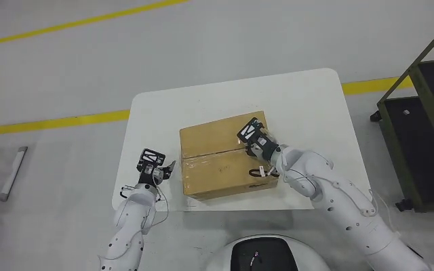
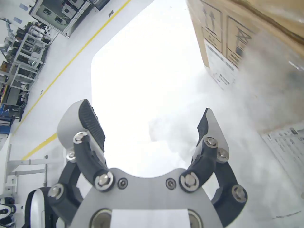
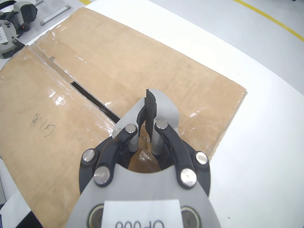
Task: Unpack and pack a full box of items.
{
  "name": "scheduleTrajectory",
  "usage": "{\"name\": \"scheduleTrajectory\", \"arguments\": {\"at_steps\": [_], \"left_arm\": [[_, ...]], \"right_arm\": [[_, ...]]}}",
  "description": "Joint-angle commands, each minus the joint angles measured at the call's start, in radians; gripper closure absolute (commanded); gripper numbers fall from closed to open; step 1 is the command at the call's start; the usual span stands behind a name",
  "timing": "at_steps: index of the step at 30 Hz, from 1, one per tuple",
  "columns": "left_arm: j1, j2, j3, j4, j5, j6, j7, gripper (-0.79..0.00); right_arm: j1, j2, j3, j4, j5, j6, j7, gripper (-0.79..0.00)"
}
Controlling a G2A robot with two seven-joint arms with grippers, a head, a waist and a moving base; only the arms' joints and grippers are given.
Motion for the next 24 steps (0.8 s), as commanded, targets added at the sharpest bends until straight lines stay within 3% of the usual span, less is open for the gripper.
{"name": "scheduleTrajectory", "arguments": {"at_steps": [1,8,18,24], "left_arm": [[0.006,-0.001,-0.012,-0.007,-0.024,0.018,0.01,-0.785],[0.021,-0.003,-0.05,-0.039,-0.124,-0.011,0.032,-0.785],[0.082,0.024,-0.068,-0.073,0.162,-0.166,0.011,-0.785],[0.076,0.022,-0.025,-0.01,0.217,-0.16,0.085,-0.785]], "right_arm": [[0.001,-0.001,0.002,0.001,0.002,0.0,0.0,0.0],[0.003,-0.004,0.005,0.005,0.001,-0.003,0.004,0.0],[0.0,-0.006,0.017,0.001,0.0,-0.009,0.009,0.0],[-0.002,-0.008,0.022,0.001,0.0,-0.012,0.01,0.0]]}}
